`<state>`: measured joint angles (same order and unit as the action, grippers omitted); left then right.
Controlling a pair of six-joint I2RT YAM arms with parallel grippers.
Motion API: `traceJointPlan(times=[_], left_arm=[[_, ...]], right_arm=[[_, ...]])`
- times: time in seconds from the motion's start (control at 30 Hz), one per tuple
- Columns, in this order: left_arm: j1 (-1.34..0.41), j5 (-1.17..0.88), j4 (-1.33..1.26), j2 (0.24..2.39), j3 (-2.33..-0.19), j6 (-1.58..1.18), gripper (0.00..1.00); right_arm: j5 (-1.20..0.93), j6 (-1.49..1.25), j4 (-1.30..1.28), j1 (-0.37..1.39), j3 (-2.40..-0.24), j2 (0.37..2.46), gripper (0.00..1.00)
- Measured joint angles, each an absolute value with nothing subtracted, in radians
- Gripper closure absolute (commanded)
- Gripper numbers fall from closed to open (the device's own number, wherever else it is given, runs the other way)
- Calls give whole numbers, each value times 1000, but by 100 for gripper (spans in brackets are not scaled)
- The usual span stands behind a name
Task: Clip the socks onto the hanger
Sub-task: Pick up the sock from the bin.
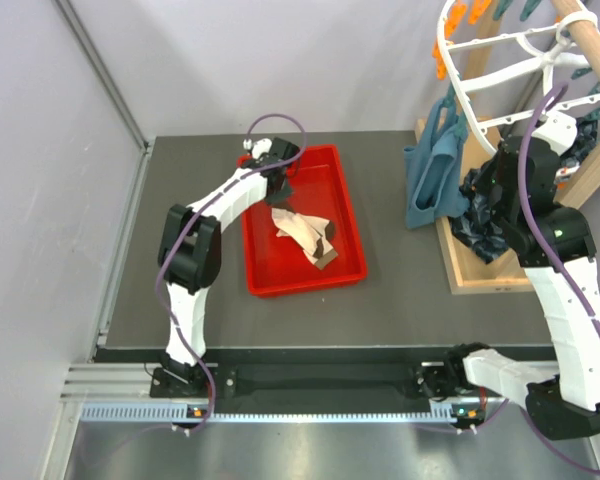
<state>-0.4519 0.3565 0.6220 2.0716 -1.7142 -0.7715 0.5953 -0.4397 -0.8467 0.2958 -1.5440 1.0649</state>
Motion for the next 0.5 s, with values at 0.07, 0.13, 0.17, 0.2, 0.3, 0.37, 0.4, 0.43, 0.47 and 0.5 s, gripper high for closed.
traceJointPlan(times=[0.07,0.13,0.17,0.2,0.3,0.37,0.4,0.43,0.47,0.5], left_arm=[[-439,395,627,2127,-1774,-773,59],[-429,439,636,2188,-1850,-772,57],[-426,458,639,2217,-1890,-768,56],[-423,477,641,2245,-1929,-767,54],[-421,522,636,2292,-1984,-759,45],[-421,545,635,2303,-1986,-754,40],[-421,553,635,2308,-1988,-756,39],[-421,559,636,2316,-1994,-757,37],[-421,563,636,2326,-2003,-758,37],[-421,566,637,2335,-2014,-761,37]], right_arm=[[593,-437,-841,296,-1538,1063,100],[591,-437,-836,296,-1531,1059,100],[590,-437,-834,296,-1531,1060,100],[589,-437,-831,296,-1530,1060,100],[588,-437,-824,296,-1521,1058,100],[587,-437,-819,295,-1517,1058,100],[585,-437,-816,294,-1516,1058,100],[583,-437,-813,294,-1514,1057,100],[582,-436,-812,293,-1512,1056,100],[582,-436,-812,293,-1512,1056,100]])
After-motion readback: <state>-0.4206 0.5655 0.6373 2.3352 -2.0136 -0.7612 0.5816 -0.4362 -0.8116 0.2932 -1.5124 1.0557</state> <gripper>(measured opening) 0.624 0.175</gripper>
